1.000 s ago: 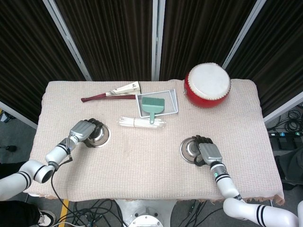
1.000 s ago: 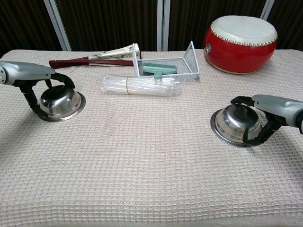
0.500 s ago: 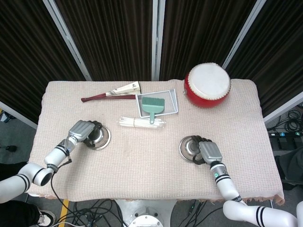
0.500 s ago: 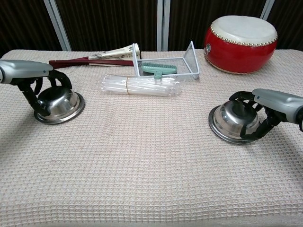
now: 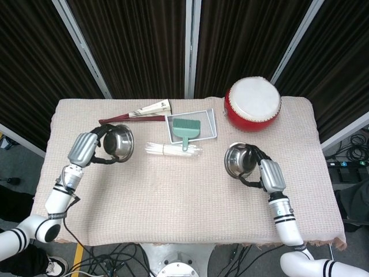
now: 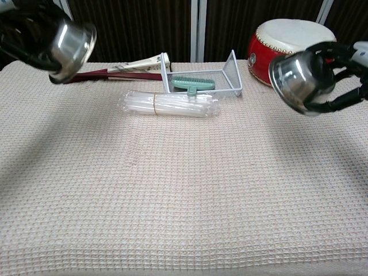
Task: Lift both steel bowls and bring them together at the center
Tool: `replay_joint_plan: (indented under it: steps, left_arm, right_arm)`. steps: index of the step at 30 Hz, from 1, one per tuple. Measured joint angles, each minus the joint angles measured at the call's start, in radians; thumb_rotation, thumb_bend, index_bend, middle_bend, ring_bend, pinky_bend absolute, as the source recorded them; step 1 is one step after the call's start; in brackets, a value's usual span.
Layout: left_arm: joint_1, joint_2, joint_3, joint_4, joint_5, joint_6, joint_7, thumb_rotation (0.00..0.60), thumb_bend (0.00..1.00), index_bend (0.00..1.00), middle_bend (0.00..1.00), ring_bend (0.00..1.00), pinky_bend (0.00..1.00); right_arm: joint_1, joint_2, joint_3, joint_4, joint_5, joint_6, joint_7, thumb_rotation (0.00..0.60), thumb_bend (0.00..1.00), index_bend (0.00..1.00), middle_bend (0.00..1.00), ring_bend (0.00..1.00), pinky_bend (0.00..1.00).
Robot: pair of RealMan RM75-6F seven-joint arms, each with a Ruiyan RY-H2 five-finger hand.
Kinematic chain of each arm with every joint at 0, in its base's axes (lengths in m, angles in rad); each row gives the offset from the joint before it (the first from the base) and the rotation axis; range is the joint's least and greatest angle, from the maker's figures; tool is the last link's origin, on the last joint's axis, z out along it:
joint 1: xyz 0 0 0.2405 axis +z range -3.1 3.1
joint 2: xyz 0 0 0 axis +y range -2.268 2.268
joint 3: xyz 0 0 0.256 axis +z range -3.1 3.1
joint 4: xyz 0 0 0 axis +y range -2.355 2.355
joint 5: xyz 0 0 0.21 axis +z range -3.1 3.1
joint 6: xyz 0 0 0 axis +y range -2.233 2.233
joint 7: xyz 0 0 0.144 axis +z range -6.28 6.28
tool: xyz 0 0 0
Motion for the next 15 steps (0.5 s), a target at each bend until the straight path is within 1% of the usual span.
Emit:
replay_joint_plan:
  steps: [2, 4, 5, 7, 8, 9, 11, 12, 15]
  left_arm:
    - [0.029, -0.014, -0.025, -0.058, -0.001, 0.060, -0.108, 0.600, 0.10, 0.39, 0.42, 0.44, 0.58]
    - [0.051, -0.033, -0.044, -0.115, -0.005, 0.098, -0.202, 0.600, 0.10, 0.39, 0.42, 0.44, 0.58]
    - [0.066, -0.052, -0.057, -0.169, -0.007, 0.122, -0.274, 0.600, 0.10, 0.39, 0.42, 0.44, 0.58]
    - [0.080, -0.071, -0.067, -0.223, -0.007, 0.143, -0.328, 0.600, 0.10, 0.39, 0.42, 0.44, 0.58]
    - [0.087, -0.085, -0.072, -0.261, -0.005, 0.156, -0.353, 0.600, 0.09, 0.39, 0.42, 0.44, 0.58]
    - [0.090, -0.099, -0.076, -0.283, -0.004, 0.161, -0.365, 0.600, 0.10, 0.39, 0.42, 0.44, 0.58]
    - [0.090, -0.136, -0.087, -0.311, -0.002, 0.166, -0.381, 0.600, 0.09, 0.39, 0.42, 0.44, 0.58]
    - [0.087, -0.153, -0.092, -0.318, -0.001, 0.165, -0.385, 0.600, 0.09, 0.39, 0.42, 0.44, 0.58]
    - [0.068, -0.203, -0.108, -0.323, 0.003, 0.159, -0.388, 0.600, 0.09, 0.39, 0.42, 0.44, 0.58]
  right_arm:
    - [-0.007, -0.025, 0.011, 0.027, -0.055, 0.044, 0.111, 0.600, 0.27, 0.25, 0.34, 0.25, 0.27]
    - [-0.010, -0.066, 0.025, 0.063, -0.112, 0.093, 0.243, 0.600, 0.28, 0.25, 0.34, 0.25, 0.28]
    - [-0.011, -0.087, 0.030, 0.078, -0.132, 0.111, 0.299, 0.600, 0.28, 0.25, 0.34, 0.25, 0.28]
    - [-0.008, -0.135, 0.042, 0.108, -0.170, 0.141, 0.425, 0.600, 0.28, 0.26, 0.35, 0.26, 0.29]
    - [-0.005, -0.153, 0.047, 0.118, -0.182, 0.148, 0.478, 0.600, 0.28, 0.27, 0.35, 0.26, 0.29]
    - [-0.001, -0.176, 0.053, 0.127, -0.193, 0.151, 0.546, 0.600, 0.28, 0.27, 0.35, 0.27, 0.29]
    - [0.009, -0.206, 0.062, 0.138, -0.203, 0.147, 0.645, 0.600, 0.28, 0.27, 0.35, 0.27, 0.29]
    - [0.017, -0.225, 0.068, 0.143, -0.208, 0.140, 0.706, 0.600, 0.28, 0.27, 0.35, 0.27, 0.29]
    - [0.045, -0.267, 0.087, 0.149, -0.214, 0.105, 0.834, 0.600, 0.28, 0.27, 0.35, 0.27, 0.29]
